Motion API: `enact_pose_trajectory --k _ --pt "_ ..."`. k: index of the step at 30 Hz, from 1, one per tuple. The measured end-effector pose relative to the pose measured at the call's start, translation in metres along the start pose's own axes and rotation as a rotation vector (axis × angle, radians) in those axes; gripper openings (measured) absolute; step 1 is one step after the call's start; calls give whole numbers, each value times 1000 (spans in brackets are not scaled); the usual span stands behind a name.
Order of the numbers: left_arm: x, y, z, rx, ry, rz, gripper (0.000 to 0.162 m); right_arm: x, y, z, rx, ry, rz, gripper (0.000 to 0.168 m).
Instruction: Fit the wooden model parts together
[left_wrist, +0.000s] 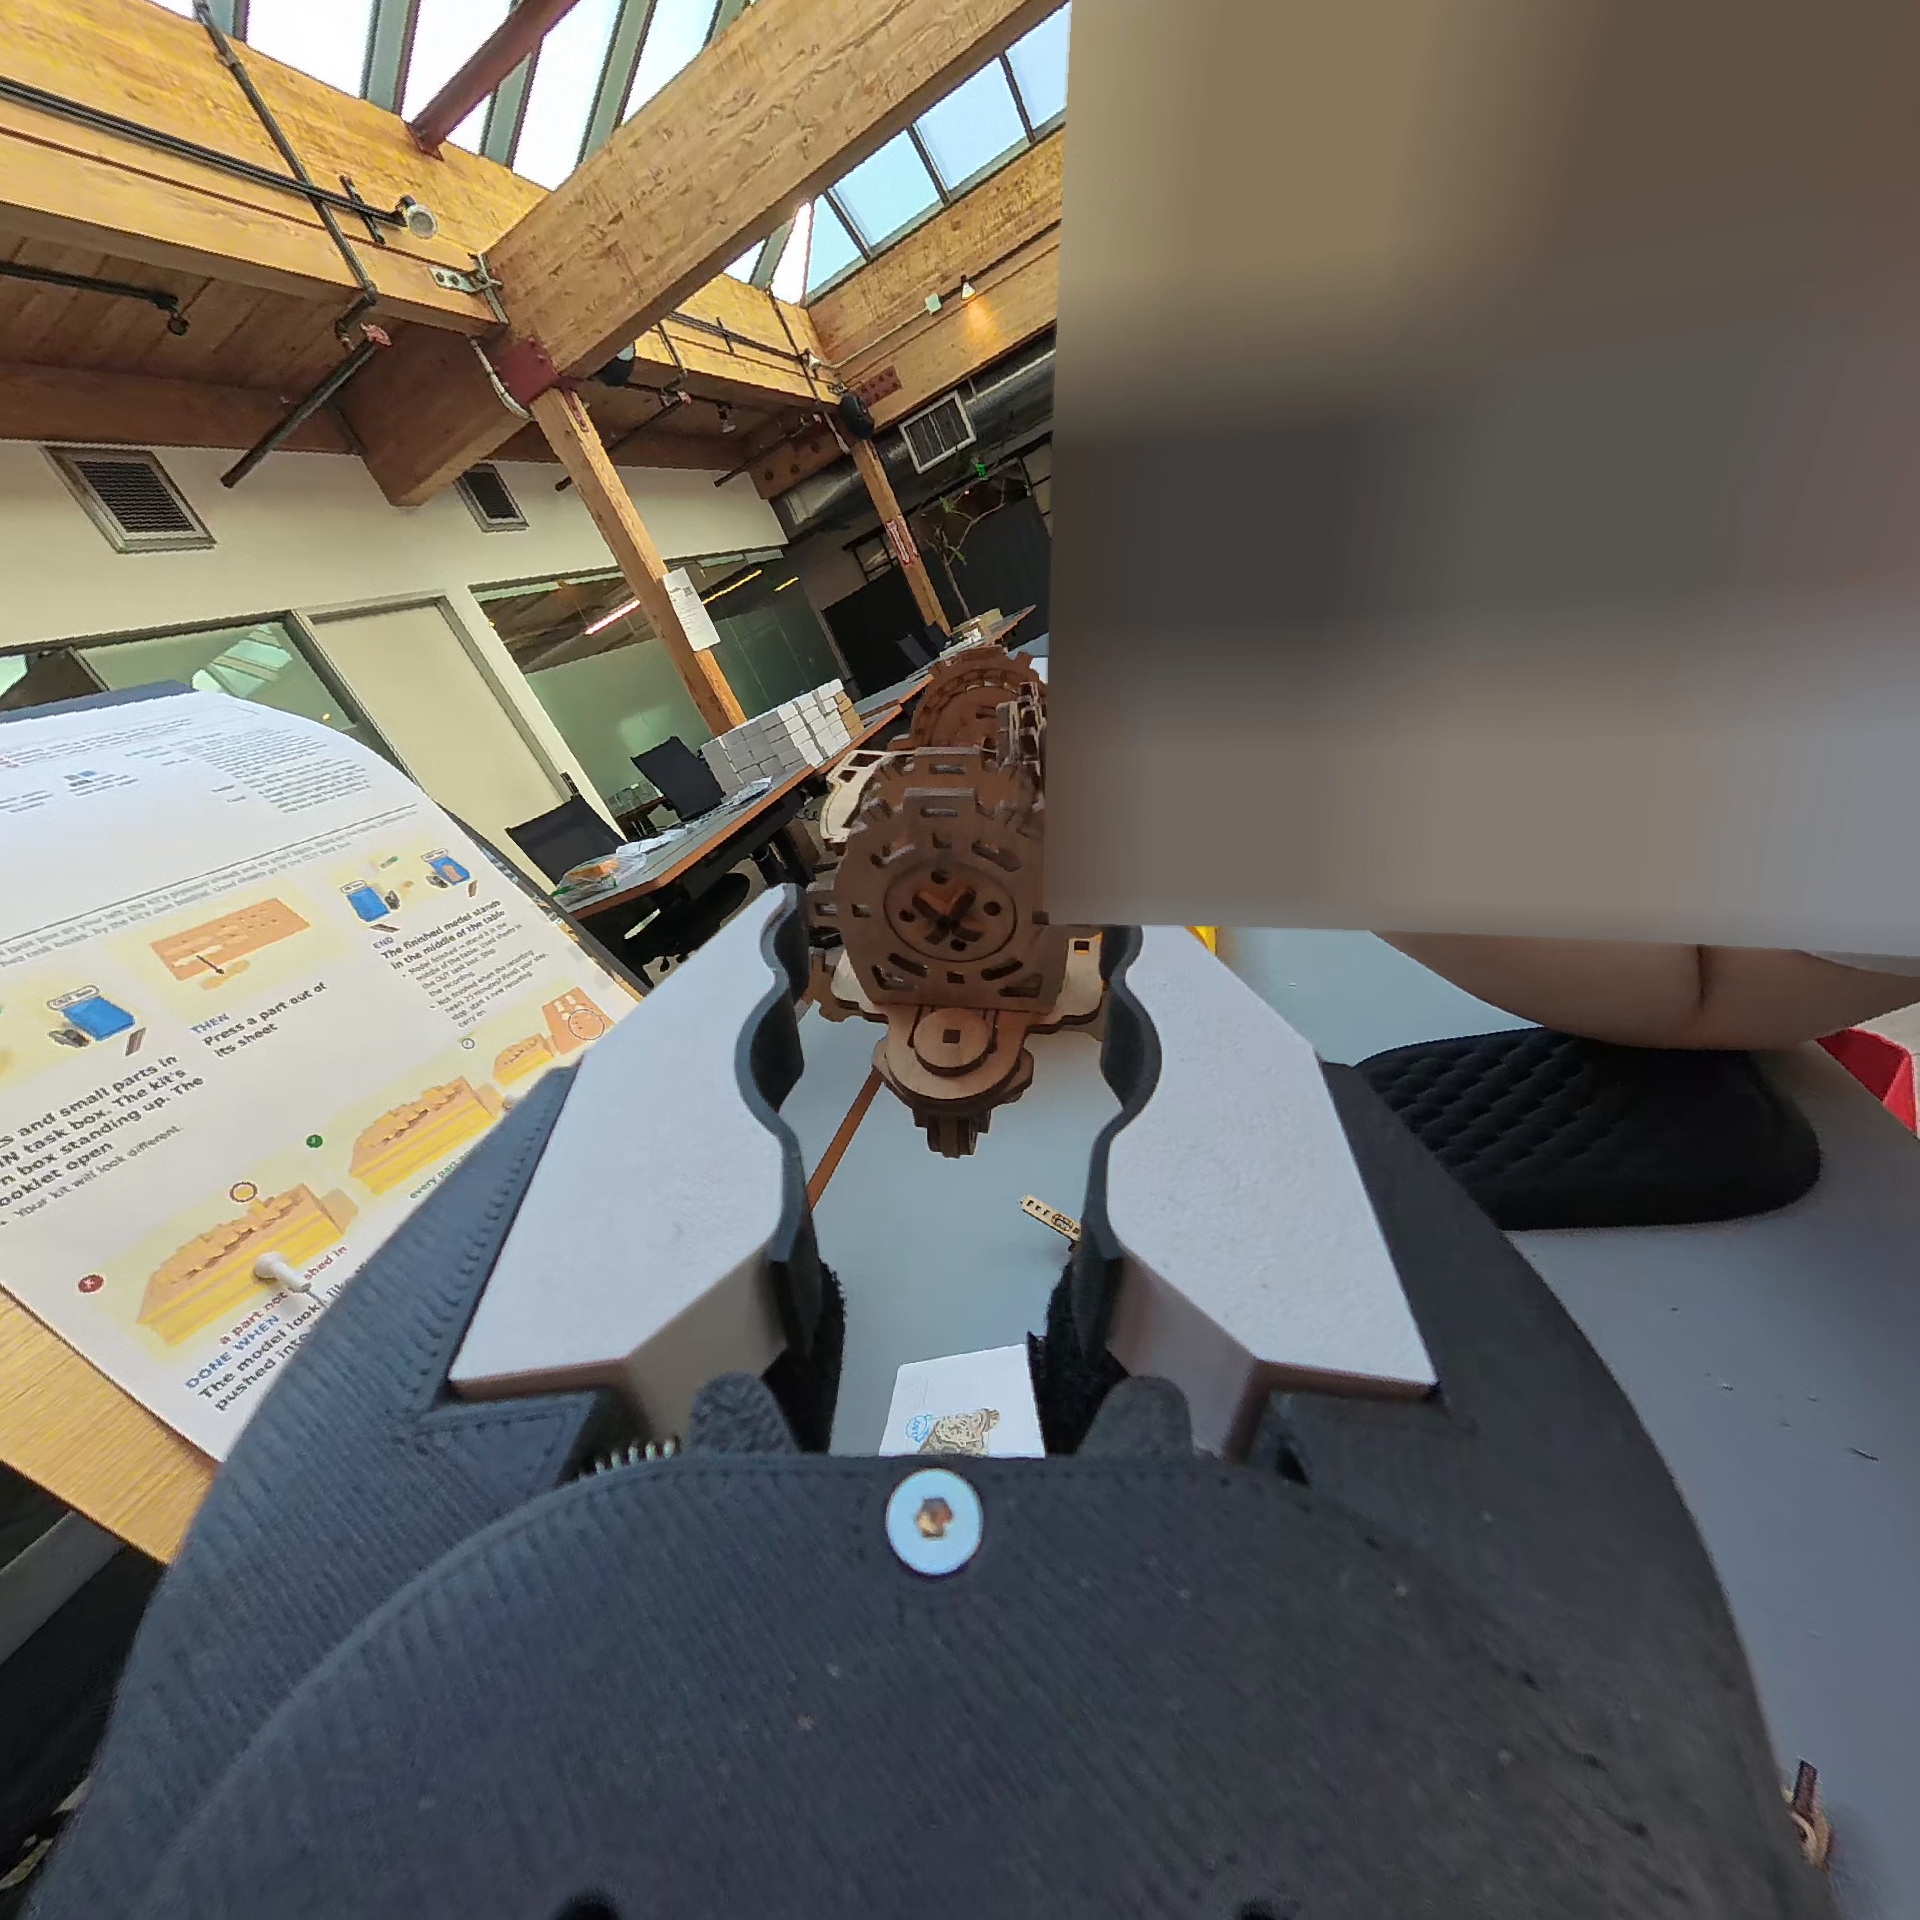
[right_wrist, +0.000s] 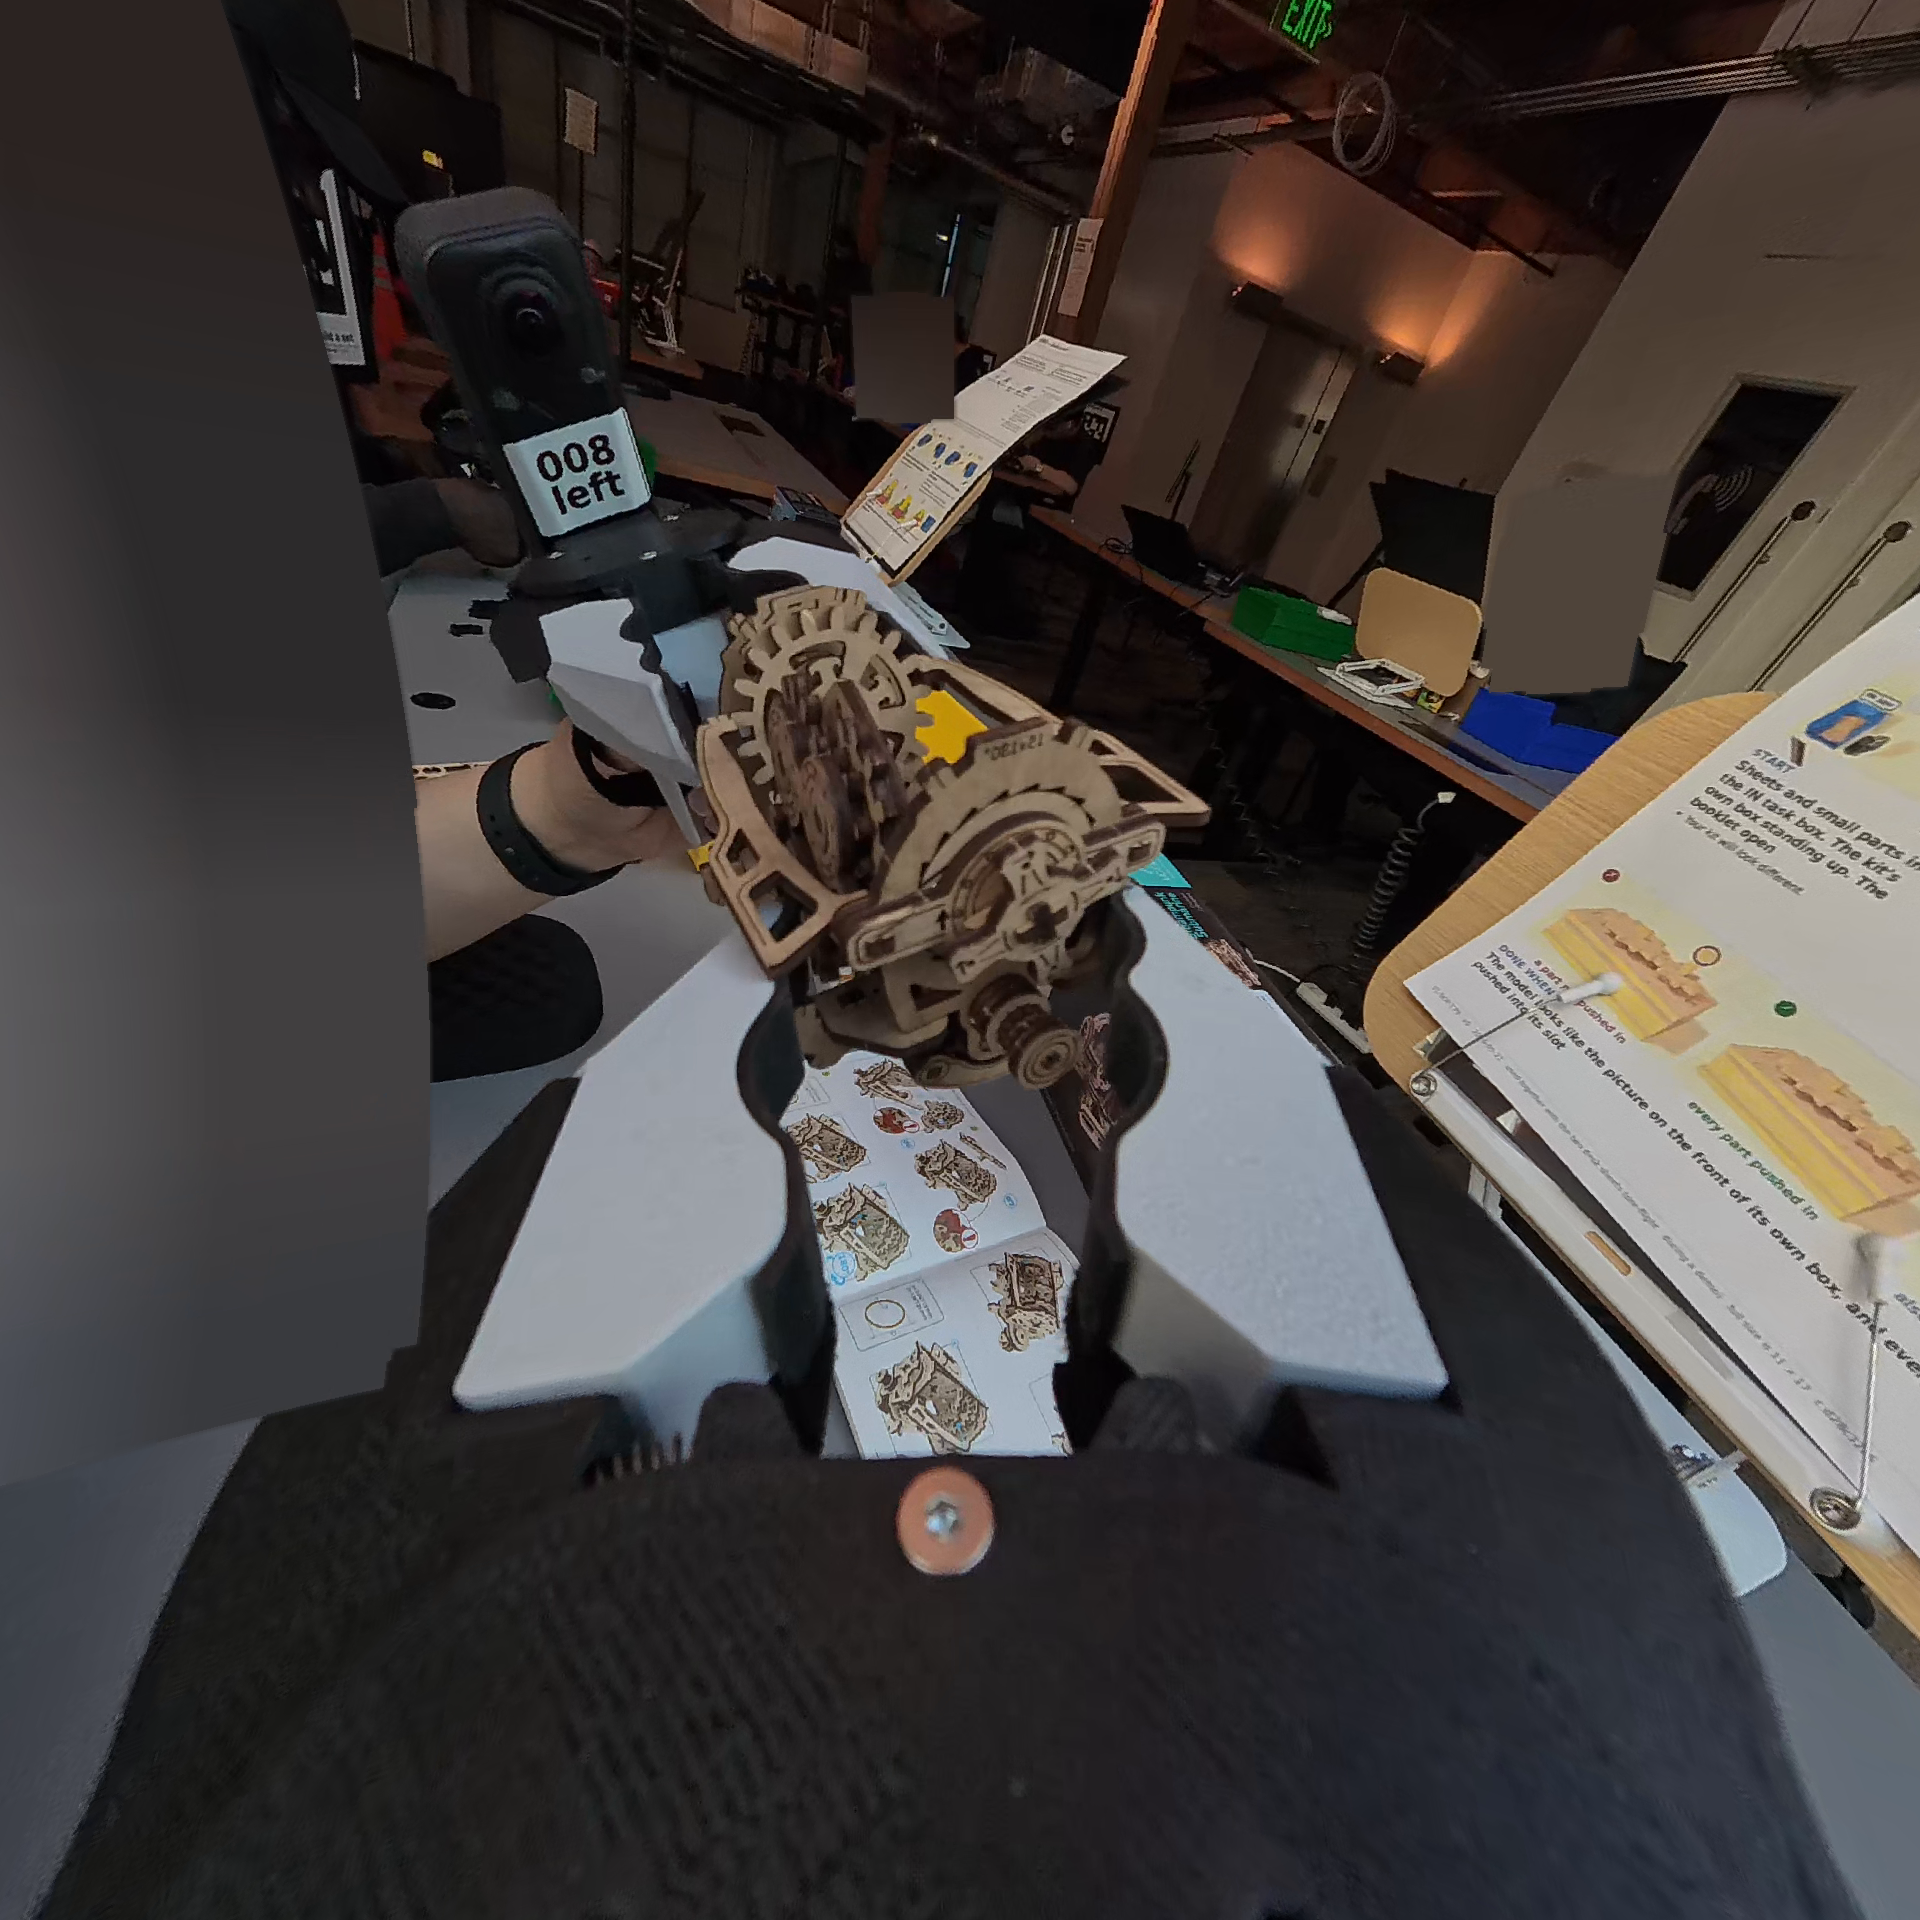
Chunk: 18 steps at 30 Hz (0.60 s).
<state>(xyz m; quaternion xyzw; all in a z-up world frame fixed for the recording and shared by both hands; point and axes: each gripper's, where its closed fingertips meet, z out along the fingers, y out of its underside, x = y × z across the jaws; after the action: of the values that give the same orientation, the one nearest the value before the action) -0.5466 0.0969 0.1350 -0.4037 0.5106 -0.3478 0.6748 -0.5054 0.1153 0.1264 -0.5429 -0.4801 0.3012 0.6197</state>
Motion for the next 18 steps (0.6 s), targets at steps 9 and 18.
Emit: enact_pose_trajectory --k 9,18 --pt "2 -4 0 7 0 -7 54 -1 -3 -1 15 13 -63 56" --pt "5 -7 0 33 25 -32 54 -4 -4 -2 20 -1 -79 56"
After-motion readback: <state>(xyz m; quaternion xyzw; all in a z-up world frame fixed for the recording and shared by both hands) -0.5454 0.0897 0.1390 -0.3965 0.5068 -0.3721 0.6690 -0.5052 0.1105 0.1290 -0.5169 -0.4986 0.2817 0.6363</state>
